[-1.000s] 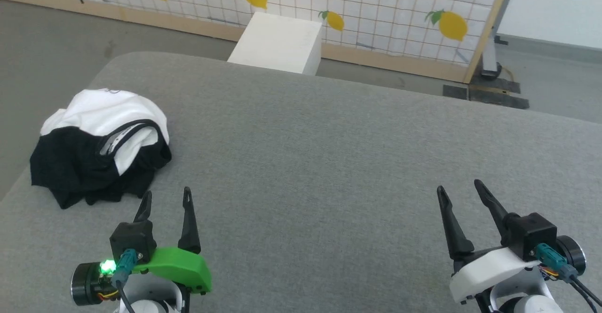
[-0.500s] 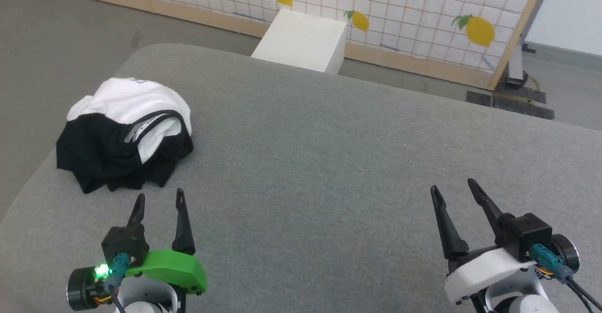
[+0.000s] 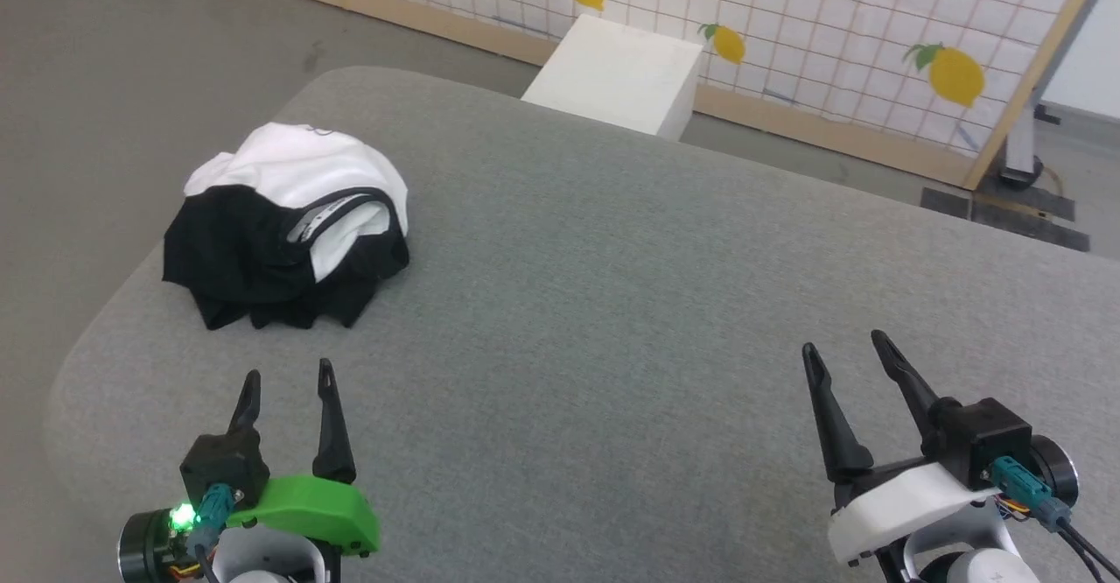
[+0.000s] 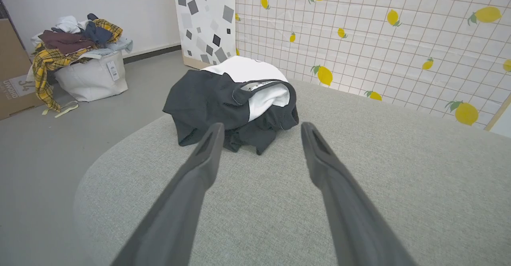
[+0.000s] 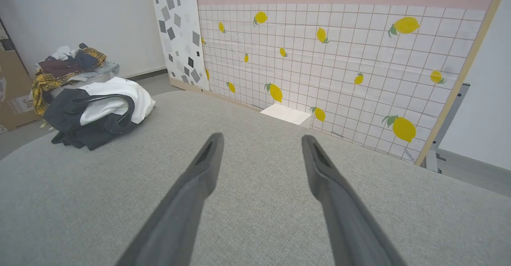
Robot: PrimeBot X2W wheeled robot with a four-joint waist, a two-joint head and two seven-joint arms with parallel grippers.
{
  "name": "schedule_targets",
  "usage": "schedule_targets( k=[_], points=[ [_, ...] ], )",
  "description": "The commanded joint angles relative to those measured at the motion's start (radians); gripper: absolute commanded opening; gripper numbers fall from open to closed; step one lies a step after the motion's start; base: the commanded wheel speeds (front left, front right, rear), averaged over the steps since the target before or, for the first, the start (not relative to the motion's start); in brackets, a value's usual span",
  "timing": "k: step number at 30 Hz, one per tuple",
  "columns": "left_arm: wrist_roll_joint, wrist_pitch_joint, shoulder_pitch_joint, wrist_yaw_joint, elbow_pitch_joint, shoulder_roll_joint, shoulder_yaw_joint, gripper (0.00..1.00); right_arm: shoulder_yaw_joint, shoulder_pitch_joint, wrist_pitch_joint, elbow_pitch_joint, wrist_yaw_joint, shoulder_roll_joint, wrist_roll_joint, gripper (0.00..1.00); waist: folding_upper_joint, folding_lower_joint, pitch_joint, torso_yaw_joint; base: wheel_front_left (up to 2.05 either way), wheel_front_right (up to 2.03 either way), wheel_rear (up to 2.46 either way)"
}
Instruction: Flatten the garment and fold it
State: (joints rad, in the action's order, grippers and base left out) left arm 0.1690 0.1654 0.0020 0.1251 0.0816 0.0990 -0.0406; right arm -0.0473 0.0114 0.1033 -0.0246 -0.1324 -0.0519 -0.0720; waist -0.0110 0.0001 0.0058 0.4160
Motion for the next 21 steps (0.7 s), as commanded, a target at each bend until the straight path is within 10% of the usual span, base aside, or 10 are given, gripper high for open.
schedule_targets(
  k=[1, 21],
  points=[
    [0.012, 0.013, 0.020, 0.009, 0.004, 0.008, 0.002, 1.00, -0.002, -0.016, 0.010, 0.002, 0.001, 0.001, -0.011, 1.00, 0.0075, -0.0001, 0.001, 0.017, 0.00, 0.00, 0.00],
    [0.041, 0.054, 0.029, 0.030, 0.027, 0.012, 0.010, 1.00, -0.013, -0.021, 0.038, -0.006, 0.001, 0.001, -0.030, 1.00, 0.0092, -0.0001, 0.007, 0.116, 0.00, 0.00, 0.00]
  ],
)
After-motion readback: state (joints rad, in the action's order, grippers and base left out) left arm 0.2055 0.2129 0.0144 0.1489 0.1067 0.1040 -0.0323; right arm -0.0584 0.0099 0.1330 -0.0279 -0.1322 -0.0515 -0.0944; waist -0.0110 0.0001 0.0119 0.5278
